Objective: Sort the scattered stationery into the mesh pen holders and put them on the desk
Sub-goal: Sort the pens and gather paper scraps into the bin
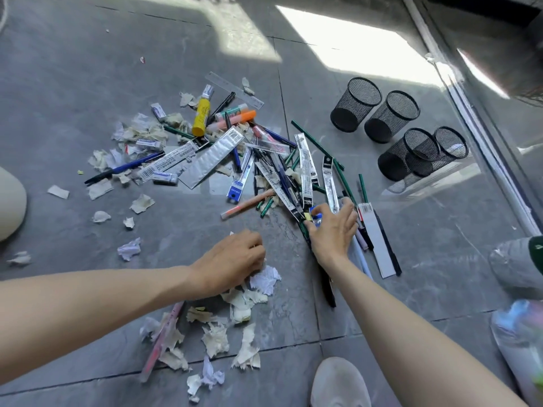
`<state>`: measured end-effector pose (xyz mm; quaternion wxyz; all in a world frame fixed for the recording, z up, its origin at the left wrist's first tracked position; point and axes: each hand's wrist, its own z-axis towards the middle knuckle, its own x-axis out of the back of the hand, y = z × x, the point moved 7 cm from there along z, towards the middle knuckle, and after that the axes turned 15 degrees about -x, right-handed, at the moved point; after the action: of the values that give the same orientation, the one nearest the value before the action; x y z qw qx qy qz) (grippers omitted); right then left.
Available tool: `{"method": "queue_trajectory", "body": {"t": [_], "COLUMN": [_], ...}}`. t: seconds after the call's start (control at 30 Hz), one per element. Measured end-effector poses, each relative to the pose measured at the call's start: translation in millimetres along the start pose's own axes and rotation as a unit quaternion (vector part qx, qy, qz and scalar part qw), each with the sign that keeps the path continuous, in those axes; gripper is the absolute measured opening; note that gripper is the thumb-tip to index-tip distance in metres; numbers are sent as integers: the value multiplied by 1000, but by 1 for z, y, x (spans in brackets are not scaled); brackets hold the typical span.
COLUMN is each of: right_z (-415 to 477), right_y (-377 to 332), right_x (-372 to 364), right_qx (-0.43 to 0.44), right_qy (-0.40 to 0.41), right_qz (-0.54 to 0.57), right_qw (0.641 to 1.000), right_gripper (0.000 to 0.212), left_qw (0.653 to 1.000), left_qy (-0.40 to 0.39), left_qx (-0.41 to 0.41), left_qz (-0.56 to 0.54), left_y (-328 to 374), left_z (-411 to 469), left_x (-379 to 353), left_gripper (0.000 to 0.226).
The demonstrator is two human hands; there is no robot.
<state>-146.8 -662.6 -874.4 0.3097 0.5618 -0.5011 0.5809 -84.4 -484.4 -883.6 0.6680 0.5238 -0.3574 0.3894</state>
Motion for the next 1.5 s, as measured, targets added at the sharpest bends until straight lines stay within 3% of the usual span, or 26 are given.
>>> {"method": "queue_trajectory", "body": {"t": [0.1, 0.23, 0.33, 0.47, 0.57, 0.63, 0.73, 0.8, 0.9, 1.0, 1.17, 1.4, 1.5], "right_z": [3, 0, -15, -63, -101, -120, -129, -133, -145, -160, -174, -168, -168], "right_y": [-3, -2, 1, -13, -26, -30, -22, -20, -27, -43, -70, -86, -89], "right_x": [-1, 4, 14, -3, -24, -30, -36, -39, -43, -47, -54, -50, -51], "right_qx": [17, 4, 22, 171, 268, 301, 283, 293, 335, 334, 355, 316, 303], "right_qy": [2, 28, 77, 17, -60, -100, -157, -169, -146, -142, -143, -149, -155], "right_qz": [-13, 6, 38, 43, 53, 83, 99, 70, 34, 49, 44, 69, 74], "right_qw": [1000, 1000, 996, 984, 960, 945, 941, 938, 930, 930, 923, 935, 937], "right_gripper": [16, 14, 13, 9, 13, 29, 49, 54, 51, 43, 39, 43, 43], "left_qw": [1000, 996, 998, 990, 986, 978, 969, 989, 991, 983, 958, 931, 921], "left_qy": [-25, -38, -12, -13, -67, -100, -122, -55, 13, -32, -130, -222, -239], "left_qx": [5, 53, 59, 143, 133, 109, 49, 31, 133, 168, 247, 289, 308], "left_qz": [-7, -54, -19, -4, -77, -150, -209, -130, -5, 61, 66, 22, 6], "left_y": [8, -3, -20, -44, -26, 1, 35, 31, 5, -3, -2, -15, -17], "left_z": [-5, -8, -20, -48, -57, -57, -63, -72, -93, -118, -130, -134, -140], "left_x": [-8, 2, 17, 21, 3, -10, -16, -1, 33, 45, 33, 34, 35], "left_gripper": [28, 10, 15, 58, 82, 77, 58, 45, 25, 26, 28, 43, 36]}}
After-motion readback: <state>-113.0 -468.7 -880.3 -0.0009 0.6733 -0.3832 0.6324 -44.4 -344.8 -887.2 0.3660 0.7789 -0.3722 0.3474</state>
